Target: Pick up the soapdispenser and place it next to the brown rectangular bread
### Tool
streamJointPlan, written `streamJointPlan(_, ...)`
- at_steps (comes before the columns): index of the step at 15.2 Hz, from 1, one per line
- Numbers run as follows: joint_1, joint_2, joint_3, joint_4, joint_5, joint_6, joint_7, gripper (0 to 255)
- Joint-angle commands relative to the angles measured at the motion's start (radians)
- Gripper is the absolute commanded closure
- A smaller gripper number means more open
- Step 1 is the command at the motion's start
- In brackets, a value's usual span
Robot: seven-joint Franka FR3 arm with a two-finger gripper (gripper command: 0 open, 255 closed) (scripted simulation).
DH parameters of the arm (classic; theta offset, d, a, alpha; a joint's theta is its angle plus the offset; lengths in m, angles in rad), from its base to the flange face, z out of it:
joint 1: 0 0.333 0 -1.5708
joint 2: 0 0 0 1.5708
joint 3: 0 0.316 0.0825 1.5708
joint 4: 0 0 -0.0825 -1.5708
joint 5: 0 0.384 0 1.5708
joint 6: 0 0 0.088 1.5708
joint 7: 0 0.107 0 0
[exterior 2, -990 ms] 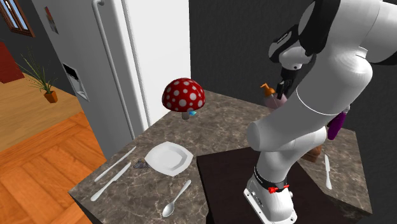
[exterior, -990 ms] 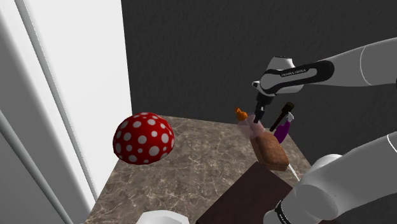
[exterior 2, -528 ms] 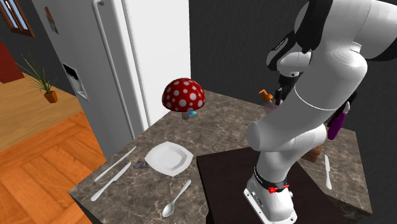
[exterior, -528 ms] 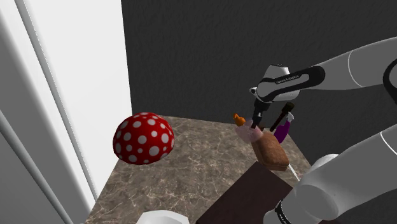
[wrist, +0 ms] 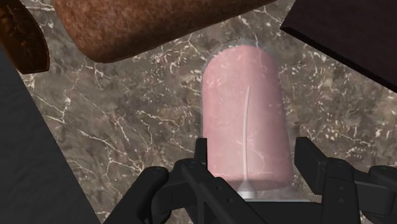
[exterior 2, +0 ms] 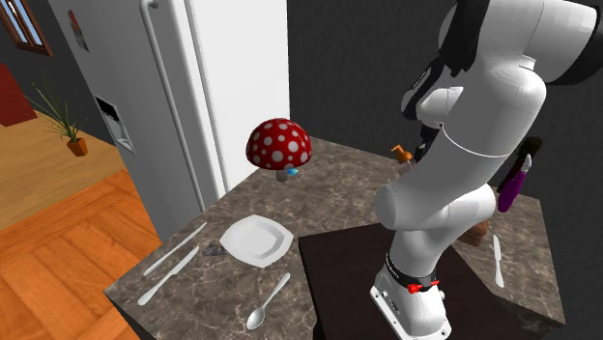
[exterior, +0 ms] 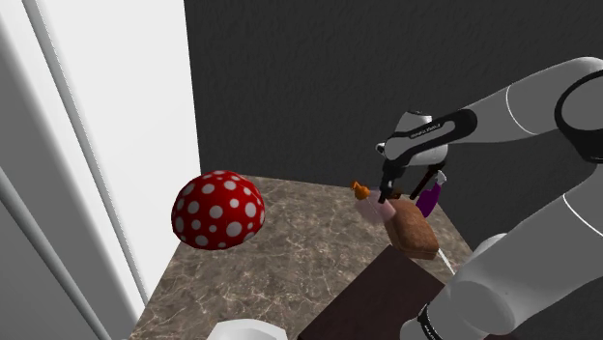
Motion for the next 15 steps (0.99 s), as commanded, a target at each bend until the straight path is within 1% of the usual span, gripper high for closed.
streamJointPlan(1, 0.005, 0.027, -0.006, -0.010, 0.012, 0.036, -0.008, 255)
streamJointPlan(8, 0.023, 0.126, -0.023, -0.035, 0.077, 0.151, -0.055, 255)
streamJointPlan(12, 0.032, 0.190, -0.026, -0.043, 0.136, 0.216, -0.096, 255)
streamJointPlan(15, 0.036, 0.241, -0.021, -0.047, 0.193, 0.263, -0.137, 255)
